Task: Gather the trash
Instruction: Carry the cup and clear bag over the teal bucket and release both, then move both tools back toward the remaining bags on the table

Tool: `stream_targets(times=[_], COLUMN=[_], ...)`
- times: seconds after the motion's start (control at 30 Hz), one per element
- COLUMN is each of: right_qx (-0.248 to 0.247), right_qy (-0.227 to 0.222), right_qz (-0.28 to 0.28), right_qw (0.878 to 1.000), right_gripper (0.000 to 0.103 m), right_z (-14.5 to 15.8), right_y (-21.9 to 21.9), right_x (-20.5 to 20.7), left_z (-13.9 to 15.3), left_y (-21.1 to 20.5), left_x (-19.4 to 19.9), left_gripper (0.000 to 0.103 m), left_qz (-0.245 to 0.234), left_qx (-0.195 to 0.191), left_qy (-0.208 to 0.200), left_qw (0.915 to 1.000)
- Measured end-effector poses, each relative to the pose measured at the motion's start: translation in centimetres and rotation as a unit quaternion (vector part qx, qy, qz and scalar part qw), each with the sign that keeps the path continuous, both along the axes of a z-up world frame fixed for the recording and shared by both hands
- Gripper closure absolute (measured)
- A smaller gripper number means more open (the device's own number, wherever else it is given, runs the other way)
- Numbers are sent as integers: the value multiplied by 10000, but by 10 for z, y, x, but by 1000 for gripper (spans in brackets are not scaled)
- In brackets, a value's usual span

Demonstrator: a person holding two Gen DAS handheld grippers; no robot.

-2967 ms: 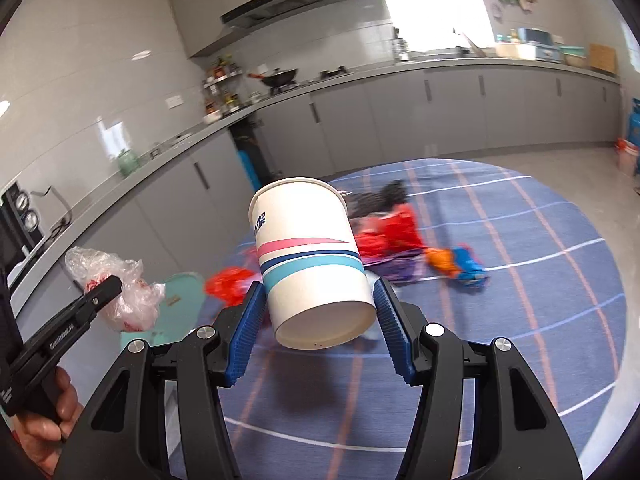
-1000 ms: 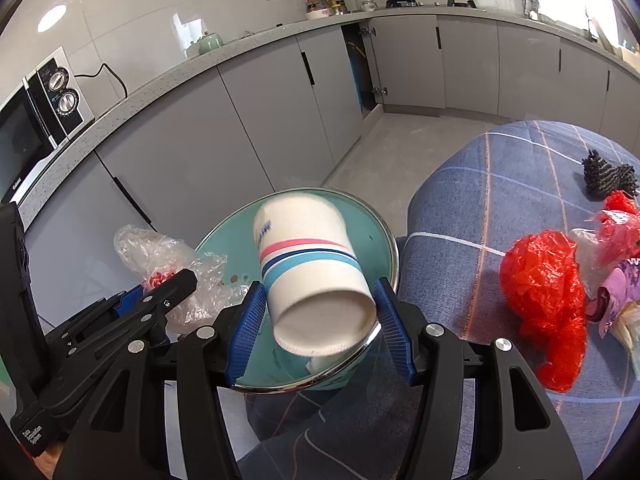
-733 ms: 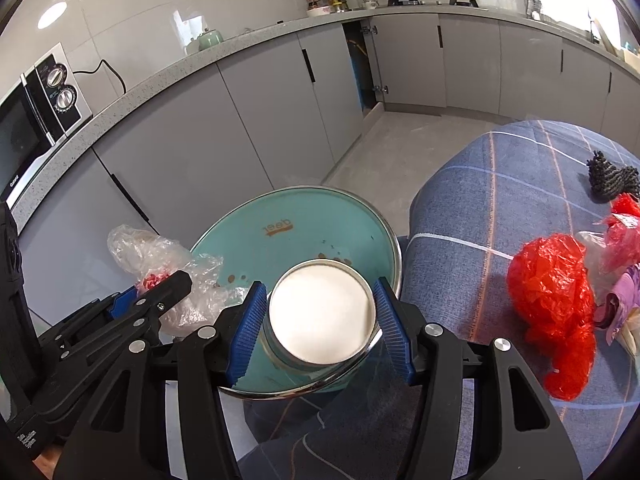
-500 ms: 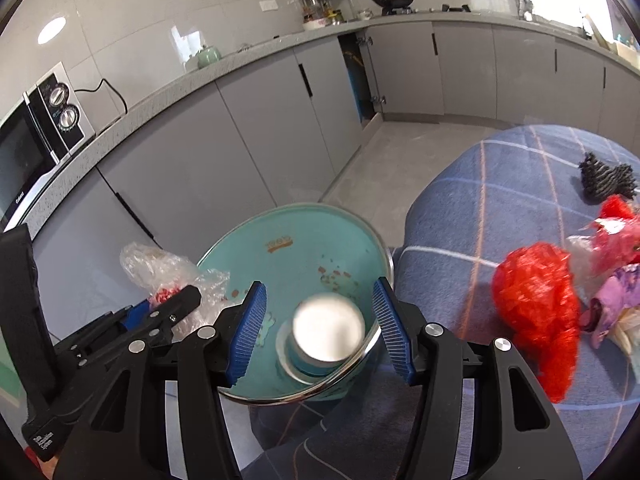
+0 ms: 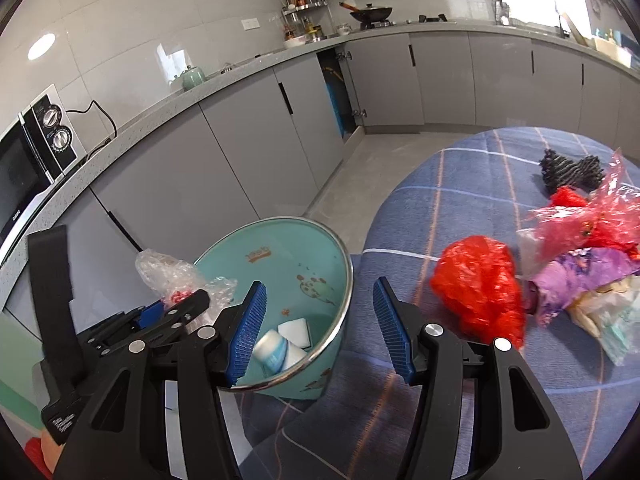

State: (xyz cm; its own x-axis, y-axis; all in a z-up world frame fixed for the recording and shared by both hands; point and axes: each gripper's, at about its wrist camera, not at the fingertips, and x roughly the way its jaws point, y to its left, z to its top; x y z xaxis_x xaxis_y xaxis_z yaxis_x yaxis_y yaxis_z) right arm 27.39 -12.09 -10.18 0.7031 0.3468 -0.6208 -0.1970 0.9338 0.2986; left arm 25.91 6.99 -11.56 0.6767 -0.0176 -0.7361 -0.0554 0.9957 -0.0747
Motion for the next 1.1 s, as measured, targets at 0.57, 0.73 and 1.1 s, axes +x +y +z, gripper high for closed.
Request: stream_targets(times=[0.57, 0.73, 1.1], right_qx=[166, 209, 63], right_qy=[-65, -75, -27], right_qz=[-298, -407, -801], right_qw=[9994, 9989, 9968], right_gripper=[46, 46, 46], right_z=[5, 6, -5], right_y=[-33, -44, -90], right_x=[-21, -29, -58], left_z=[23, 28, 30], left_y=[-15, -22, -55], left_x=[-21, -26, -39], left_gripper=[10, 9, 8], left_qz=[276, 255, -81], left_qx=[462, 455, 394], left_qy=[-249, -272, -310], left_qw=[9982, 9983, 9987])
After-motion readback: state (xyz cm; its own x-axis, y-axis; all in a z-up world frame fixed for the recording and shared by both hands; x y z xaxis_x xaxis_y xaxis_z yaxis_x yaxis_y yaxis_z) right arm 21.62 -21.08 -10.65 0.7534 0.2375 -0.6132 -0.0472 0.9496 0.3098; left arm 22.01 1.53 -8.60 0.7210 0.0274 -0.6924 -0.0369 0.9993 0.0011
